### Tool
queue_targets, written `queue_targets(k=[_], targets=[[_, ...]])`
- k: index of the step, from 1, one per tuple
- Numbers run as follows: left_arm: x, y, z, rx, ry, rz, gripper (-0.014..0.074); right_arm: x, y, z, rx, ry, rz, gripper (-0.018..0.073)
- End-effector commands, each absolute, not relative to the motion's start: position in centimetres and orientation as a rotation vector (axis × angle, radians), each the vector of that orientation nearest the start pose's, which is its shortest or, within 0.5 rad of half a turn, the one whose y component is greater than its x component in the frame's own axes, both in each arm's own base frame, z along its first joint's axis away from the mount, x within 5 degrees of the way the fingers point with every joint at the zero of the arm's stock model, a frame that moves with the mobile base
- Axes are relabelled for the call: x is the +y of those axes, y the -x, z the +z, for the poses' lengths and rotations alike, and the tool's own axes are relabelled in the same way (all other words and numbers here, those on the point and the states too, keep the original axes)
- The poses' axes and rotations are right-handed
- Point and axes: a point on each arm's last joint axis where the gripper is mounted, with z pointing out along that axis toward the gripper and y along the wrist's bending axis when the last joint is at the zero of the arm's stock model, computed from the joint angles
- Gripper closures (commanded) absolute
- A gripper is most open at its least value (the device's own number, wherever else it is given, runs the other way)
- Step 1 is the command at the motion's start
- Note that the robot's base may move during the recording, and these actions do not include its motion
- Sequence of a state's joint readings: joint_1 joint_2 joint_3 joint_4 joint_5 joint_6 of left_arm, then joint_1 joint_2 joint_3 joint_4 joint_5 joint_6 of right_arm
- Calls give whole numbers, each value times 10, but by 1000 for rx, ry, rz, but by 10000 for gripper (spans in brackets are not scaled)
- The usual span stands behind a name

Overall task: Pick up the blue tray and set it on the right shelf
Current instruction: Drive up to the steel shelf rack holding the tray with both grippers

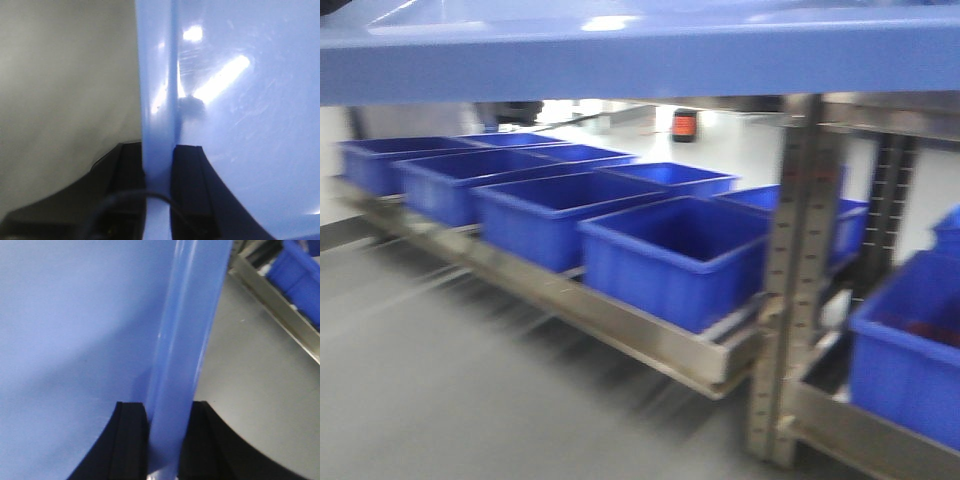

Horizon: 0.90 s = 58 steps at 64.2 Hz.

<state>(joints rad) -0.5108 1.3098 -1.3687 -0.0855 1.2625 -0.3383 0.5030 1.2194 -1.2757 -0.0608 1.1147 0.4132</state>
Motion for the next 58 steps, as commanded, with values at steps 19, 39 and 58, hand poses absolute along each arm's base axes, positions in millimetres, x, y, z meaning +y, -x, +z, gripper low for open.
queue_targets(k=[19, 39, 58], targets=[[-128, -200, 396, 2750, -264, -415, 645, 108, -206, 402, 2446, 156, 322, 502], [-128, -200, 396, 2750, -264, -415, 645, 108, -206, 402, 2446, 156, 322, 502], [-128, -200, 396, 2750, -264, -415, 645, 108, -206, 402, 2446, 156, 322, 502]])
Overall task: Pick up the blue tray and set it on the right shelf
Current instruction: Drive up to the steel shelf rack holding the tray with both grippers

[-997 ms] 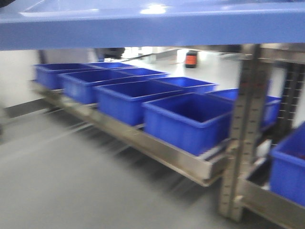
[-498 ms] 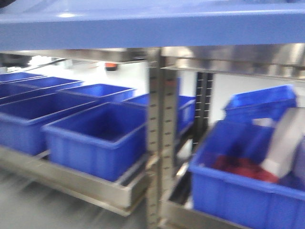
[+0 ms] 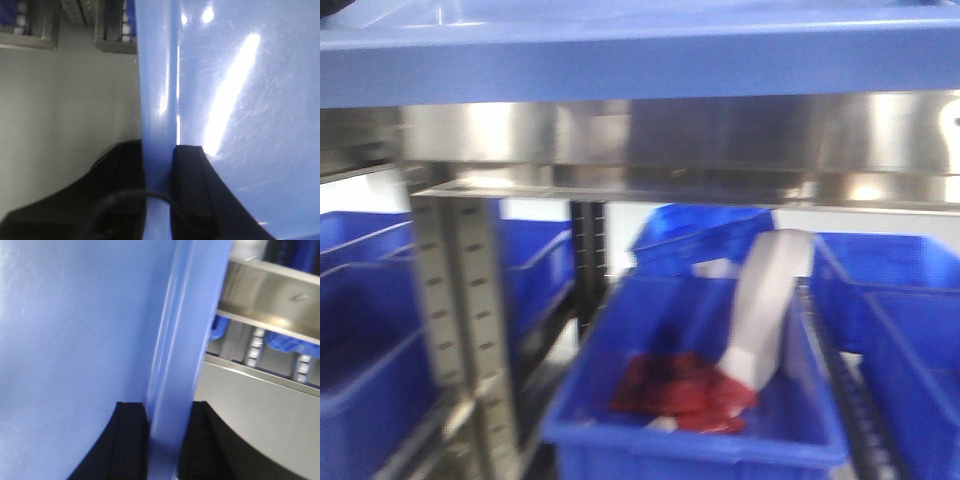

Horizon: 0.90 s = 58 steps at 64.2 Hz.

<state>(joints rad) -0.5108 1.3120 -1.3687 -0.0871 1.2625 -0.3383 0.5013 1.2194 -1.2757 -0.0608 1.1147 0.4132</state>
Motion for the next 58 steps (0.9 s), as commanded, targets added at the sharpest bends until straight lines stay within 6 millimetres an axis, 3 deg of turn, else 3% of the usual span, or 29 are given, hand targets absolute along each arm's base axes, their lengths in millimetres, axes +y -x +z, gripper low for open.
queue_targets(k=[1, 58], targets=[[-128, -200, 396, 2750, -264, -415, 645, 108, -206, 402, 2446, 156, 322, 502], [-128, -200, 396, 2750, -264, -415, 645, 108, -206, 402, 2446, 156, 322, 502]])
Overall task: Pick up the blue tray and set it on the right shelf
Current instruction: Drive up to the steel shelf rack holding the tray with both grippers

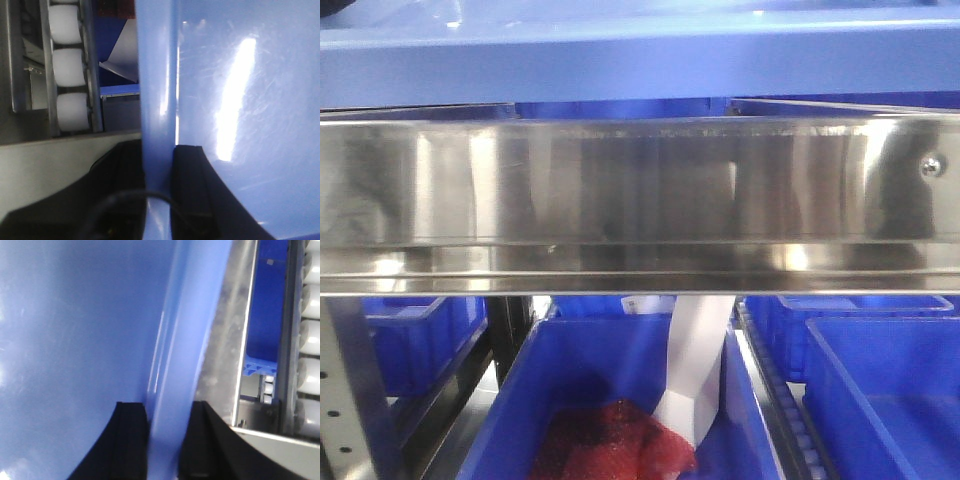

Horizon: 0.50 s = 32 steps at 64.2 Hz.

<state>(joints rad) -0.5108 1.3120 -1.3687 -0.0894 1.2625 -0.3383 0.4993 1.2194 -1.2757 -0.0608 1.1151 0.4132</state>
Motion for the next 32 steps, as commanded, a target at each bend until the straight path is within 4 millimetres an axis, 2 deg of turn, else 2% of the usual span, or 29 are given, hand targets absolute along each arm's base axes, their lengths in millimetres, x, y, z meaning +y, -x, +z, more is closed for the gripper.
queue_targets(k=[1, 32], targets=[[-128, -200, 396, 2750, -264, -415, 645, 108, -206, 402, 2446, 156, 322, 502], [-128, -200, 396, 2750, -264, -415, 645, 108, -206, 402, 2446, 156, 322, 502]])
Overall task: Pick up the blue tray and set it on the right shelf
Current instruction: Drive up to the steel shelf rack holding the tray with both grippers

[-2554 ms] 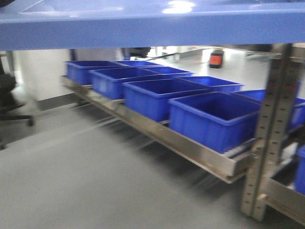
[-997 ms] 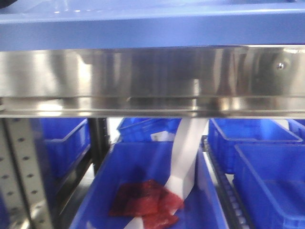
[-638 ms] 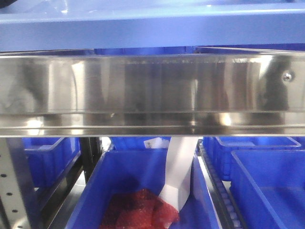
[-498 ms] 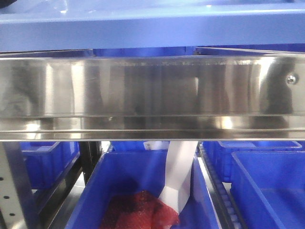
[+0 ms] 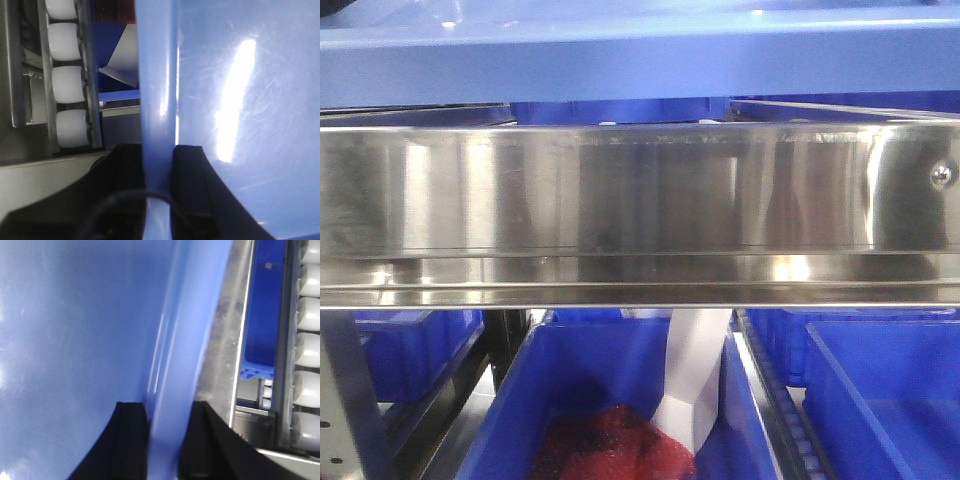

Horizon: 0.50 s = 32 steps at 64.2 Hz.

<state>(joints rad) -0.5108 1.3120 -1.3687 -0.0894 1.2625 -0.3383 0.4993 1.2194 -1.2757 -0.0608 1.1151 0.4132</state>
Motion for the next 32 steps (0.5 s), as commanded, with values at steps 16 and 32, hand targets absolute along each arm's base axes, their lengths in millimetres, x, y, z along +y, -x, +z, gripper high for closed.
queue_targets(k=[16, 32], targets=[[-128, -200, 396, 2750, -264, -415, 645, 108, -206, 402, 2446, 156, 322, 502], [-128, -200, 396, 2750, -264, -415, 645, 108, -206, 402, 2446, 156, 322, 502]])
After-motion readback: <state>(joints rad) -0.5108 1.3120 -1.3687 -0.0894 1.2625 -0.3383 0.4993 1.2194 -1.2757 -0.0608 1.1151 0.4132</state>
